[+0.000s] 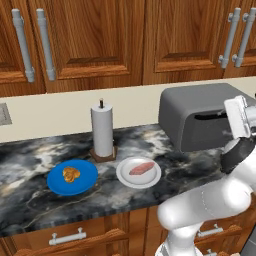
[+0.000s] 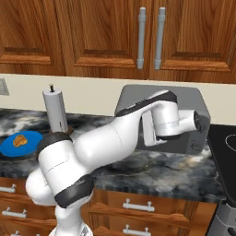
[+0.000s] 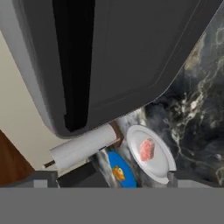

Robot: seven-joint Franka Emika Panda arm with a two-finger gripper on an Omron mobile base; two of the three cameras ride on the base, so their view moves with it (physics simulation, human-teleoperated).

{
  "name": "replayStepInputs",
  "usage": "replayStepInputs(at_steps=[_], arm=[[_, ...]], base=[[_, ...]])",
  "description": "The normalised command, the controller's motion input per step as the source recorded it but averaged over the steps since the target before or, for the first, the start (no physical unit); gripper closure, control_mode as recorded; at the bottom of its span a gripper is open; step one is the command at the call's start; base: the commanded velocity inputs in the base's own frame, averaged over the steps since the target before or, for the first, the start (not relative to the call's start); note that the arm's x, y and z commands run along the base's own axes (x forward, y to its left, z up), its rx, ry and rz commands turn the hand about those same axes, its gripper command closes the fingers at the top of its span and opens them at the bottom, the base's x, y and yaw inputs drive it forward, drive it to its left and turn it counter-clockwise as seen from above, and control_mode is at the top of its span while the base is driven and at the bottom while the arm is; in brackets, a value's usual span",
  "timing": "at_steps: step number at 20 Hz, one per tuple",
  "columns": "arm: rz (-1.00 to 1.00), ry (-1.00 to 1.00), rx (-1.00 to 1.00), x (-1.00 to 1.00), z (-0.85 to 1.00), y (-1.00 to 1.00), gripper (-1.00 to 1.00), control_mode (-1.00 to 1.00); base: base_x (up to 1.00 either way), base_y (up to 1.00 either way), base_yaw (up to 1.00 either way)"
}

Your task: Open the toaster oven door. Place the bread on the top rack in the toaster oven and place the steak on the bottom rack.

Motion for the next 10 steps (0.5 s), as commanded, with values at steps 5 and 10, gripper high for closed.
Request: replayStepInputs(at_steps=[5,10], arm=[[-0.01,0.08,0.0,0.44,-0.23,-0.27,-1.0,-1.0],[-0.04,0.1,0.02,0.51,-0.25,-0.21,-1.0,-1.0]], base=[[0.0,0.0,0.0],[0.0,0.0,0.0]])
